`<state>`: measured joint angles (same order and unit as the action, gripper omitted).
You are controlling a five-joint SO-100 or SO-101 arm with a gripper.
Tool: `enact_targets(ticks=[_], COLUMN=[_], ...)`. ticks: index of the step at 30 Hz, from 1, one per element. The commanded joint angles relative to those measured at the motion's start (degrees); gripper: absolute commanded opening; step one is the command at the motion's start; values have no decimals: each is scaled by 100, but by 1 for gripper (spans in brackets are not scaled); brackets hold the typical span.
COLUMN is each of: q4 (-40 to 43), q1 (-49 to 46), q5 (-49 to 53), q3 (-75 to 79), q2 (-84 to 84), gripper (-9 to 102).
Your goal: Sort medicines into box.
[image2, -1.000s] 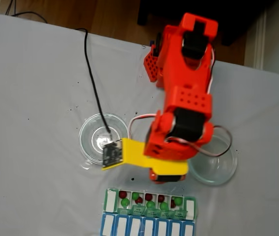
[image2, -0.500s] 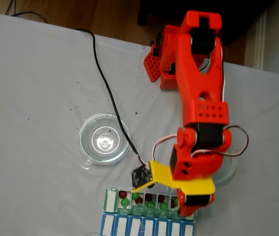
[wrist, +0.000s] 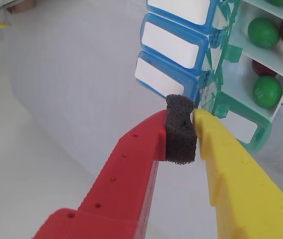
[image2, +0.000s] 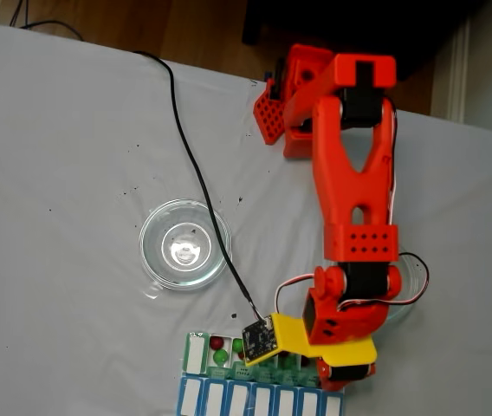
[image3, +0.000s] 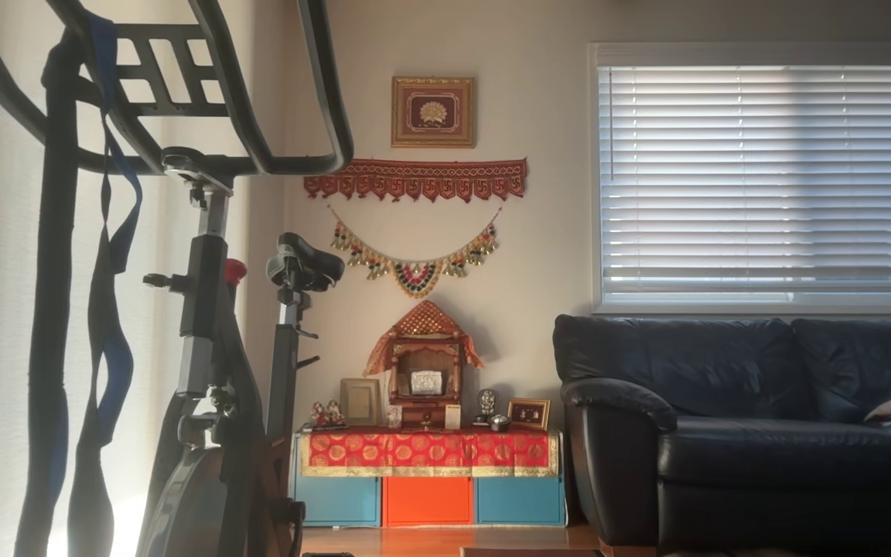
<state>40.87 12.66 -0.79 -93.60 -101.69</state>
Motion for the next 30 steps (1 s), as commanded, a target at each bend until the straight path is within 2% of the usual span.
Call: enact_targets(ticks=[1,12,16,21,30], q4=[62,220,510,413,1222], q1=[79,9,-18,0,26], q5=[-26,-325,-650,-993,-712], q3=[325,272,536,562,1081], q2=[-158,149,554,1204,1415], gripper=[1,1,1,1,1])
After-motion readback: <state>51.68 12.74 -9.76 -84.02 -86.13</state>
